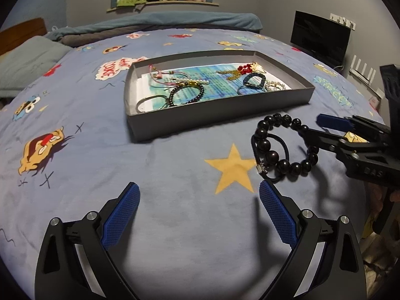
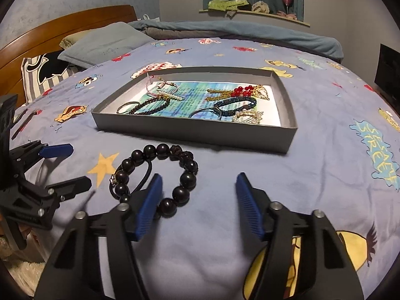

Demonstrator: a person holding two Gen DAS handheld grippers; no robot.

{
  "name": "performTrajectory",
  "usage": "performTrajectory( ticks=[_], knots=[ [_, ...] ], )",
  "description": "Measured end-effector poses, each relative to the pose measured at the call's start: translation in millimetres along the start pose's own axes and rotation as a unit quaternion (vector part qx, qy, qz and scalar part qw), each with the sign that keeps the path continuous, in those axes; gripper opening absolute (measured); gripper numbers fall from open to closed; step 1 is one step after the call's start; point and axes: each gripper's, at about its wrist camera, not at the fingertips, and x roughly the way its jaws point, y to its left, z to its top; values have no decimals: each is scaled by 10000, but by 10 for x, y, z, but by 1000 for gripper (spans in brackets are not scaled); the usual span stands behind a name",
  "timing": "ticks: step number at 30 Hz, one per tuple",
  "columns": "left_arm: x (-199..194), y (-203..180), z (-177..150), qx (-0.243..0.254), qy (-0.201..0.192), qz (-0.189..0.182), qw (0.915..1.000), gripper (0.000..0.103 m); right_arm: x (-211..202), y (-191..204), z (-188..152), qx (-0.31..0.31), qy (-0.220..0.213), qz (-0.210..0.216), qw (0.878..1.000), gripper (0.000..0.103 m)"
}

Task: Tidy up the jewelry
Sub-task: 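Grasp the black cord loop with the left tool while the right tool grasps the black bead bracelet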

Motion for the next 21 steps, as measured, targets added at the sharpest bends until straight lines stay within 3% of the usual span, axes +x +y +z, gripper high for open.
performTrajectory(
  ticks=[4,10,11,12,13,21],
  knots=[
    [9,-22,-1,50,12,-26,10000,96,94,1,34,69,111,3,9999,41],
    [19,-55,15,88,12,-96,9999,96,179,38,48,51,185,125,9997,38],
    [13,-63,20,93,7,-120,9999,96,176,44,48,34,175,159,9997,33],
    [11,-70,20,97,3,-144,9999,96,168,32,45,35,159,223,9996,18],
    [11,-81,24,99,5,-167,9998,96,160,21,48,81,147,257,9995,16],
    [37,-262,68,205,-78,-397,9990,93,-41,-183,14,499,-210,252,9982,14]
  ],
)
